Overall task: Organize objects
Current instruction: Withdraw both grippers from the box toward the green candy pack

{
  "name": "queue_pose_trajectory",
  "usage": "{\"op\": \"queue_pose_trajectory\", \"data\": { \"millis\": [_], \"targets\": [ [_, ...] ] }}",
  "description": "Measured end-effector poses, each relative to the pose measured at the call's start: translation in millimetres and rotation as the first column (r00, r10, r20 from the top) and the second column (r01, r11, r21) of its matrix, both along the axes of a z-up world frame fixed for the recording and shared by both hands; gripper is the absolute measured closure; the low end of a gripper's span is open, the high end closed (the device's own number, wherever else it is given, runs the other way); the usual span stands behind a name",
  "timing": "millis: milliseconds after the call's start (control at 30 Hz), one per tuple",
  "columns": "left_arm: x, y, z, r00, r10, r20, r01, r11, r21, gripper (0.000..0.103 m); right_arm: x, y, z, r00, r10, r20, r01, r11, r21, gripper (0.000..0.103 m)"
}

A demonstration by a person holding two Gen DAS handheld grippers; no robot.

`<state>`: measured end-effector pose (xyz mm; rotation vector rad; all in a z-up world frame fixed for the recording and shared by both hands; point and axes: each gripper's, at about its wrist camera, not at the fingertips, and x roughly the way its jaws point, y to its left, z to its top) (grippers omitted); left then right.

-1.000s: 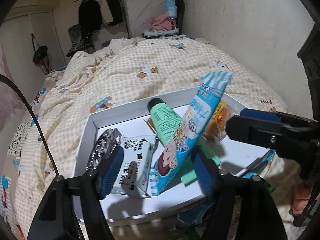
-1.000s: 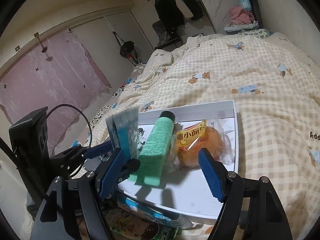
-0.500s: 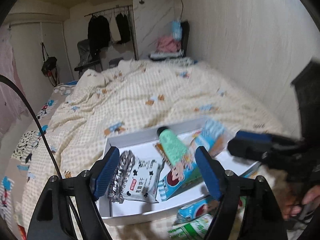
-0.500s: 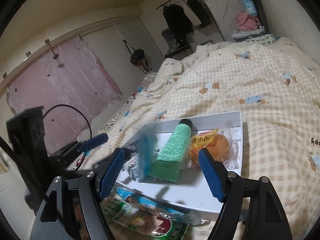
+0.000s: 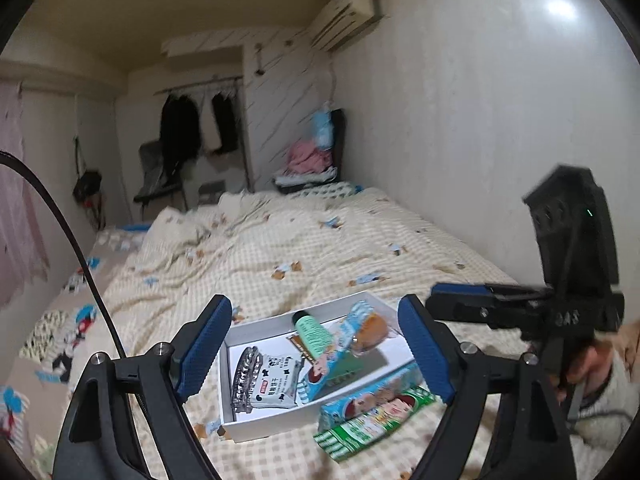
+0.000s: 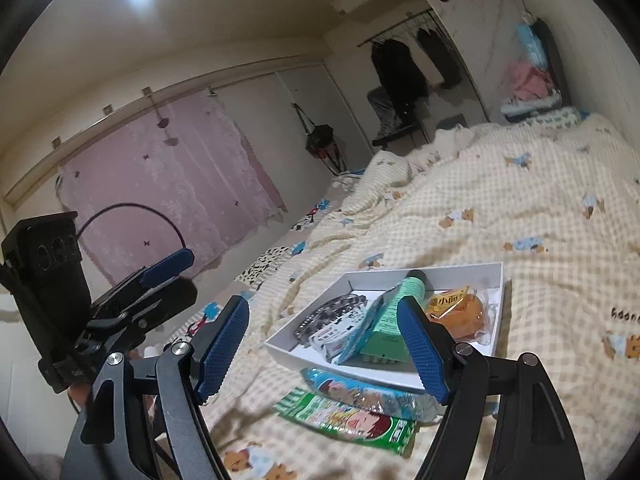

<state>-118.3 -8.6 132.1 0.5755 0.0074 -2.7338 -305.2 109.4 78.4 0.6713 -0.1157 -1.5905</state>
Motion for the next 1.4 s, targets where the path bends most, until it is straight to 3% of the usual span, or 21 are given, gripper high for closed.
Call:
{"op": "queue_pose_trajectory", "data": {
  "millis": [100,167,400,433,467,600,900,1067,1167,1267,1400],
  "targets": [
    [11,15,7,1.000,-0.009,-0.021,0.008,0.999,-0.044,0.011,8,8,11,0.999,0.010,-0.037,-0.011,1.000,-0.005,0.025],
    [17,22,12,0.999,-0.025,-0.031,0.023,0.999,-0.048,0.000,15,13,20,0.998,0.023,-0.064,-0.023,1.000,0.004,0.025],
    [32,30,16,0.997,-0.054,-0.056,0.053,0.998,-0.017,0.000,38,34,33,0.984,0.074,-0.165,-0.071,0.997,0.026,0.025],
    [33,31,14,0.997,-0.052,-0.053,0.051,0.999,-0.019,0.000,41,36,32,0.980,0.078,-0.181,-0.073,0.997,0.030,0.018],
    [35,33,12,0.997,-0.051,-0.052,0.050,0.999,-0.020,0.000,43,39,31,0.977,0.077,-0.200,-0.072,0.997,0.033,0.013],
    [37,38,2,0.997,-0.066,-0.043,0.065,0.998,-0.021,0.000,49,46,20,0.965,0.072,-0.251,-0.061,0.997,0.055,0.013],
    [15,43,-43,0.997,-0.044,0.067,0.047,0.998,-0.033,0.000,58,41,-21,0.952,0.006,-0.307,0.031,0.993,0.116,0.013],
    [6,44,-64,0.993,-0.042,0.111,0.045,0.999,-0.020,0.000,71,40,-41,0.903,-0.132,-0.408,0.177,0.982,0.074,0.012],
    [8,41,-66,0.994,-0.039,0.098,0.041,0.999,-0.012,0.000,66,35,-58,0.915,-0.150,-0.375,0.201,0.974,0.101,0.001],
    [12,38,-65,0.997,-0.024,0.078,0.025,1.000,-0.007,0.000,46,40,-69,0.956,-0.159,-0.248,0.188,0.978,0.094,0.001],
    [13,38,-65,0.997,-0.023,0.071,0.023,1.000,-0.001,0.000,33,59,-72,0.960,-0.228,-0.161,0.236,0.971,0.034,0.001]
  ]
}}
